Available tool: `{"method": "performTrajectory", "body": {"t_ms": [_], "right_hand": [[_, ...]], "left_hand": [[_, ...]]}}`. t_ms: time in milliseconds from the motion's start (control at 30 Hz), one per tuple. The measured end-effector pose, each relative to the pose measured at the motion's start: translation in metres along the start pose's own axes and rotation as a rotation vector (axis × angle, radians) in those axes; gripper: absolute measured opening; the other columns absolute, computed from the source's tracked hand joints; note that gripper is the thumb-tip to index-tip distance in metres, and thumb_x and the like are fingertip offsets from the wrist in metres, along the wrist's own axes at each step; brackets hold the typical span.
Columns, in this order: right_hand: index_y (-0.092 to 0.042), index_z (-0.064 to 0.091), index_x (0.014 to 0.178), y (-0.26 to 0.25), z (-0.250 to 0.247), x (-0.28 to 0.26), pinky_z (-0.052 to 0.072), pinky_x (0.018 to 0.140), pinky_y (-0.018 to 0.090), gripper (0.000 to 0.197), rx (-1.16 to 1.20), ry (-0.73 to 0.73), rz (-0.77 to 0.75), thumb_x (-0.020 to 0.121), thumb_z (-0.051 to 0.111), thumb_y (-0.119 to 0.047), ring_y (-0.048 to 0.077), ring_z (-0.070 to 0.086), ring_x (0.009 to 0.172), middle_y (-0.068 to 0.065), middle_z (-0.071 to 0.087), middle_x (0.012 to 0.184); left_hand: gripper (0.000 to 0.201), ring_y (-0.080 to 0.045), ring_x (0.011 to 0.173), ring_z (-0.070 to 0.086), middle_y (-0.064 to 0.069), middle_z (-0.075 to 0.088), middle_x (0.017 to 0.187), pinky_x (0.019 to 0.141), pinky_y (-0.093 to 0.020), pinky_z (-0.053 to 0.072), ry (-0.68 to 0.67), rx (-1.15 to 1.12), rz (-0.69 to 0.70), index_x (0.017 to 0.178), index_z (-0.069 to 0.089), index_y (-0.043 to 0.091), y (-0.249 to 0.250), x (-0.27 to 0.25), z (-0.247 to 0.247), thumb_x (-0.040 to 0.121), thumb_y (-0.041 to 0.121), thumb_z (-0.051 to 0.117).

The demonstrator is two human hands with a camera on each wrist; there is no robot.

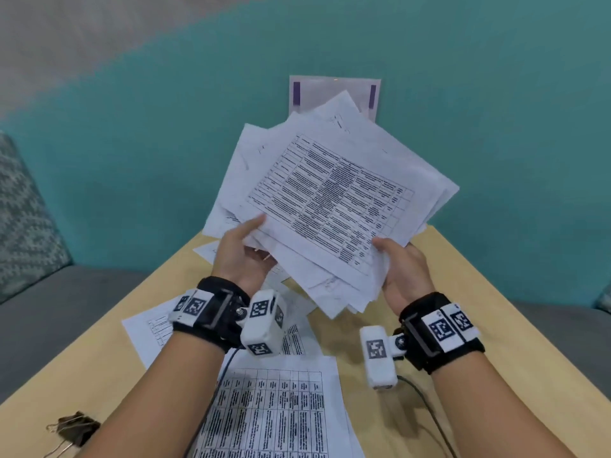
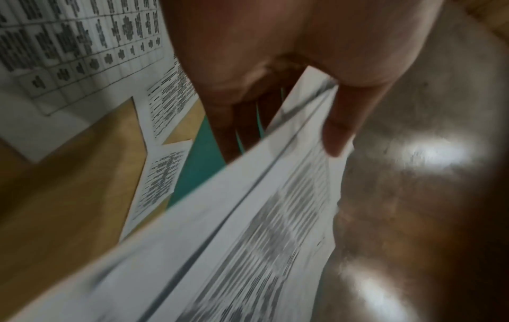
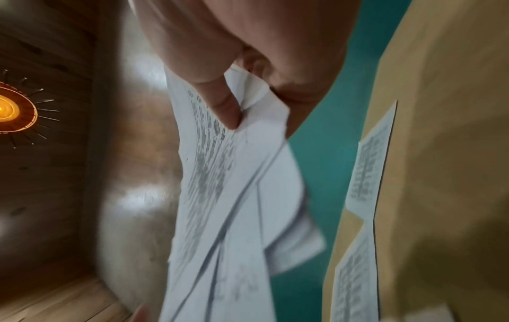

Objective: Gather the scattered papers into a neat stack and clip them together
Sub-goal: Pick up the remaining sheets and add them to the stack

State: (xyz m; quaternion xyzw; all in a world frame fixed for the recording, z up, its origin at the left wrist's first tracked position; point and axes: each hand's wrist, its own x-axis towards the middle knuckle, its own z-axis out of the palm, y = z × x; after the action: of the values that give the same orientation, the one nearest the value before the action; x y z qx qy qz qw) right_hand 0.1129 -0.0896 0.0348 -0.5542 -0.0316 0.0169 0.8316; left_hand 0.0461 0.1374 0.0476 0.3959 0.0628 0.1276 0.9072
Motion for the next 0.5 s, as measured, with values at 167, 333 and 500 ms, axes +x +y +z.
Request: {"method": "performTrajectory", "body": {"t_ms": [167, 333, 500], "right_hand": [[-0.007, 0.068, 0.104, -0.015, -0.034, 0.017, 0.052, 0.097, 0.042, 0.017, -0.086, 0.035, -0.079, 0.087, 0.070, -0.007, 0.030, 0.066, 0.110, 0.011, 0.075, 0.103], [-0.010, 0.072, 0.108, -0.019, -0.048, 0.022, 0.057, 0.086, 0.032, 0.022, -0.208, -0.016, -0.144, 0.091, 0.062, 0.000, 0.022, 0.072, 0.103, 0.006, 0.076, 0.109], [-0.017, 0.072, 0.103, -0.011, -0.048, 0.025, 0.058, 0.075, 0.028, 0.019, -0.342, -0.017, -0.201, 0.092, 0.063, -0.005, 0.011, 0.074, 0.082, 0.002, 0.076, 0.102]], "left_hand": [[0.062, -0.037, 0.127, 0.063, -0.013, 0.063, 0.143, 0.109, -0.058, 0.045, -0.025, -0.138, 0.048, 0.134, 0.059, 0.009, 0.027, -0.004, -0.025, 0.091, 0.053, 0.066], [0.040, -0.032, 0.110, 0.072, -0.013, 0.074, 0.124, 0.097, -0.050, 0.054, -0.068, 0.226, -0.080, 0.123, 0.071, 0.012, 0.024, 0.001, -0.031, 0.086, 0.028, 0.072], [0.049, -0.038, 0.110, 0.073, -0.017, 0.076, 0.117, 0.102, -0.053, 0.054, 0.062, 0.442, 0.075, 0.122, 0.070, 0.001, -0.003, 0.018, -0.035, 0.075, -0.011, 0.077]]}}
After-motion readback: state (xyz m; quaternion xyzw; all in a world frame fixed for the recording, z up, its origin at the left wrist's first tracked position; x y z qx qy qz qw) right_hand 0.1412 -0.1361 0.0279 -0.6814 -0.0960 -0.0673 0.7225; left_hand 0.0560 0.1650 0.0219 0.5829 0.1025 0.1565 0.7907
